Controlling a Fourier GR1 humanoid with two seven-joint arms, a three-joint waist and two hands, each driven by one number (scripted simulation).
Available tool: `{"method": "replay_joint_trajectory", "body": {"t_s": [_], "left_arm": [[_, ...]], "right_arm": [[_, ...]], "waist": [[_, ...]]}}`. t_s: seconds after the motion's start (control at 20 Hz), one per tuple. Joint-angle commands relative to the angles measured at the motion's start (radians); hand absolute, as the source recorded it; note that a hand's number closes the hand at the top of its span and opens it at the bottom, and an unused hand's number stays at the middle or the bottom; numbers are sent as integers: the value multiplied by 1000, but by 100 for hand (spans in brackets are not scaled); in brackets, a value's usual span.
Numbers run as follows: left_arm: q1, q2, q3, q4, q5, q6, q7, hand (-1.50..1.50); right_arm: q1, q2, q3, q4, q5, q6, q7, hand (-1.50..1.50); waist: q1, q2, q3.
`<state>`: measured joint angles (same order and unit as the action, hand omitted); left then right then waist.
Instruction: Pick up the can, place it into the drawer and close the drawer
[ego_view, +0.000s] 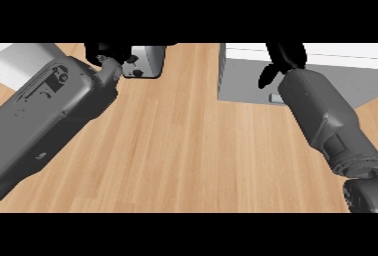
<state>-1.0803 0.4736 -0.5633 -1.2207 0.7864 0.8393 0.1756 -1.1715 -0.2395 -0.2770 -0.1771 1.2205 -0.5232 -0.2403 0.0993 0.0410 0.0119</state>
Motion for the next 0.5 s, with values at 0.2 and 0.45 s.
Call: {"method": "replay_joint_trajectory", "body": {"t_s": [0.2,0.45], "left_arm": [[18,14,15,-10,-5,-3,2,-150],[48,52,17,-58,-10,-25,21,-150]], "right_arm": [[-89,78,-285,-41,-317,122,-137,-150],[-65,11,-326,-33,-355,179,-228,-150]], "waist": [[1,-7,-5],[6,-6,-8]]}}
